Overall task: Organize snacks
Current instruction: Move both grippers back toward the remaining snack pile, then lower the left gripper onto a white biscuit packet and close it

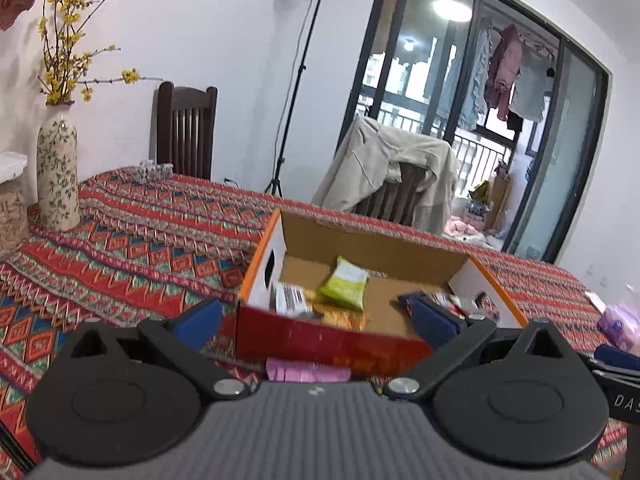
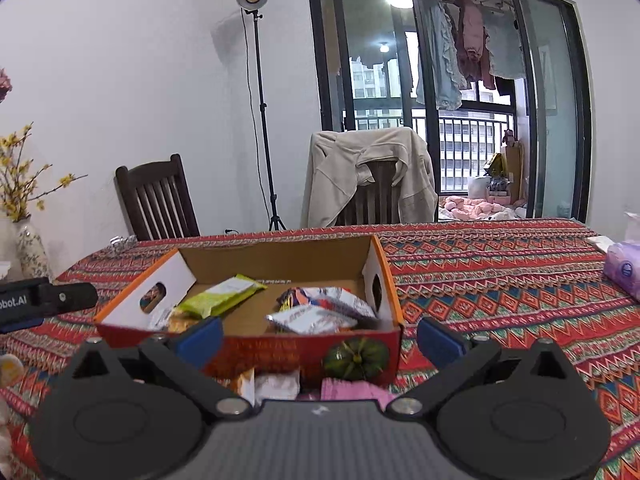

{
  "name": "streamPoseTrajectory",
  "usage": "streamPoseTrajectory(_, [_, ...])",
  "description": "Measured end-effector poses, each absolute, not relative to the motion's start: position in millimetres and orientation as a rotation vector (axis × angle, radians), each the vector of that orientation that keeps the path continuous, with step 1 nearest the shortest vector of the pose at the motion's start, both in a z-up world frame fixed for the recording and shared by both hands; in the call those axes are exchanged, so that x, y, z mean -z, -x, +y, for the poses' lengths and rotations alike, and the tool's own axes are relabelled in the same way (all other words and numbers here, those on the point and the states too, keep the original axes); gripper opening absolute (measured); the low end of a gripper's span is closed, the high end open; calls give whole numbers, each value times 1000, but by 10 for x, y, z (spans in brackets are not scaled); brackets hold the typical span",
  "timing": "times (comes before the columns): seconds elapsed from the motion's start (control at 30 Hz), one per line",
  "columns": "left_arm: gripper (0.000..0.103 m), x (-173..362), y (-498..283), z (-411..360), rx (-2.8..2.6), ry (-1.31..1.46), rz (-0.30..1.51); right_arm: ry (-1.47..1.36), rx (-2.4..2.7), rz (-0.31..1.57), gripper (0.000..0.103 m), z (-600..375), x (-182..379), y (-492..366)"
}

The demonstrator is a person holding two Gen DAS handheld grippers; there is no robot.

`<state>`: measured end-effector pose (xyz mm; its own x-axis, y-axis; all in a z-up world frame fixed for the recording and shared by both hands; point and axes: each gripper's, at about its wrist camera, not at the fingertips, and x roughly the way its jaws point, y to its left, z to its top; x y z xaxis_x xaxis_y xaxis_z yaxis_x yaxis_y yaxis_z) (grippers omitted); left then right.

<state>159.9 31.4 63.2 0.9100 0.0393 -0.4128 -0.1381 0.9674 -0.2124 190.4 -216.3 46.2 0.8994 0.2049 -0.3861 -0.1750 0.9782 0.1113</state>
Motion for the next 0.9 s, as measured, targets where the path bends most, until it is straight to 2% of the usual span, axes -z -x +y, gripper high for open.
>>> streamPoseTrajectory(0.5, [103, -218, -1203, 23, -31, 198, 582, -47, -188, 479, 103, -2415, -100, -1348])
streamPoseTrajectory(0.9, [103, -36, -1266, -155, -111, 171, 662, -66, -163, 494, 103, -2581, 76, -1351])
